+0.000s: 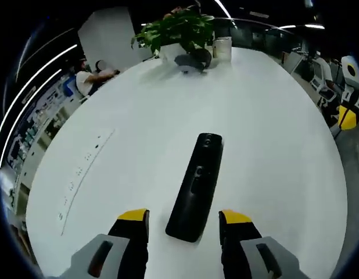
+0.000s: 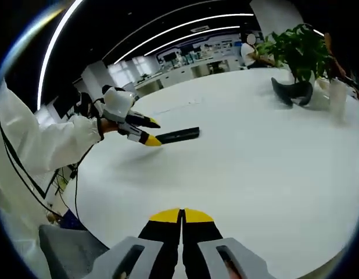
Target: Press the specified remote control buttons in sequence, fully releasing each button before pressing the next.
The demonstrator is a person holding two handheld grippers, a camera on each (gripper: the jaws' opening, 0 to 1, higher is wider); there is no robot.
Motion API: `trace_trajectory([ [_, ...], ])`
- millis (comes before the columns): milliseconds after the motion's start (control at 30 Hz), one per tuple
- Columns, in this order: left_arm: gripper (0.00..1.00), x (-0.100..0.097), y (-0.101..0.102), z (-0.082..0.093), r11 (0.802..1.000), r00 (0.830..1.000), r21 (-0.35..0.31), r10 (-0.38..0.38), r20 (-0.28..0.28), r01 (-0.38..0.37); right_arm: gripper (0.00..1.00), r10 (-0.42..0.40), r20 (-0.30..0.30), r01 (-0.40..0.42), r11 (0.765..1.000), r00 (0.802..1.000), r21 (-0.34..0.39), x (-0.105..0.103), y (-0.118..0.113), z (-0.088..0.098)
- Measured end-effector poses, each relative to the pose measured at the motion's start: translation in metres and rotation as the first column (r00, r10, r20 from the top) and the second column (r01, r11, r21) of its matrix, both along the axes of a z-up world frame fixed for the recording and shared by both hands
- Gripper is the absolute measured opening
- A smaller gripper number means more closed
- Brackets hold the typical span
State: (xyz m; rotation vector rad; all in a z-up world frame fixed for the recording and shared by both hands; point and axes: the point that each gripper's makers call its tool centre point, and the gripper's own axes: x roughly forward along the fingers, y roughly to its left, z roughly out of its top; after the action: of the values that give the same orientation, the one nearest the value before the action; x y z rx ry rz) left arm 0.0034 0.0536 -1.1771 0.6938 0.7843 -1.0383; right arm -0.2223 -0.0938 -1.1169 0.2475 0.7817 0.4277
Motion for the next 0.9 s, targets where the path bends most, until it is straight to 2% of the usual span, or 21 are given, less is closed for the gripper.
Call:
trace_trajectory([
  [200, 0.42, -0.007, 0.004, -0.01, 0.997, 0.992, 0.059, -0.047, -0.116, 0.054, 0.0, -0.006, -0.006, 0.006, 1.0, 1.0, 0.001, -0.001, -0.002, 0.0],
  [300, 0.4, -0.006, 0.006, -0.013, 0.994, 0.991, 0.076, -0.066, -0.121, 0.075, 0.0, -0.006, 0.0, 0.006, 1.0, 1.0, -0.002, 0.0, -0.002, 0.002],
  [400, 0.34, -0.009, 0.005, -0.012, 0.995, 0.983, 0.062, -0.062, -0.175, 0.074, 0.0, -0.006, -0.004, 0.006, 1.0, 1.0, 0.001, 0.0, -0.002, 0.003],
  [600, 0.29, -0.008, 0.006, -0.013, 0.99, 0.98, 0.079, -0.105, -0.17, 0.12, 0.0, -0.003, 0.0, 0.003, 1.0, 1.0, 0.001, 0.0, -0.001, 0.006],
  [667, 0.23, -0.007, 0.007, -0.013, 0.988, 0.979, 0.084, -0.115, -0.167, 0.13, 0.0, -0.001, 0.004, 0.001, 1.0, 1.0, 0.001, -0.001, 0.001, 0.007],
  [900, 0.22, -0.012, 0.007, -0.013, 0.975, 0.97, 0.11, -0.172, -0.17, 0.192, 0.0, 0.0, 0.013, 0.0, 1.0, 1.0, 0.014, -0.005, 0.006, 0.013],
])
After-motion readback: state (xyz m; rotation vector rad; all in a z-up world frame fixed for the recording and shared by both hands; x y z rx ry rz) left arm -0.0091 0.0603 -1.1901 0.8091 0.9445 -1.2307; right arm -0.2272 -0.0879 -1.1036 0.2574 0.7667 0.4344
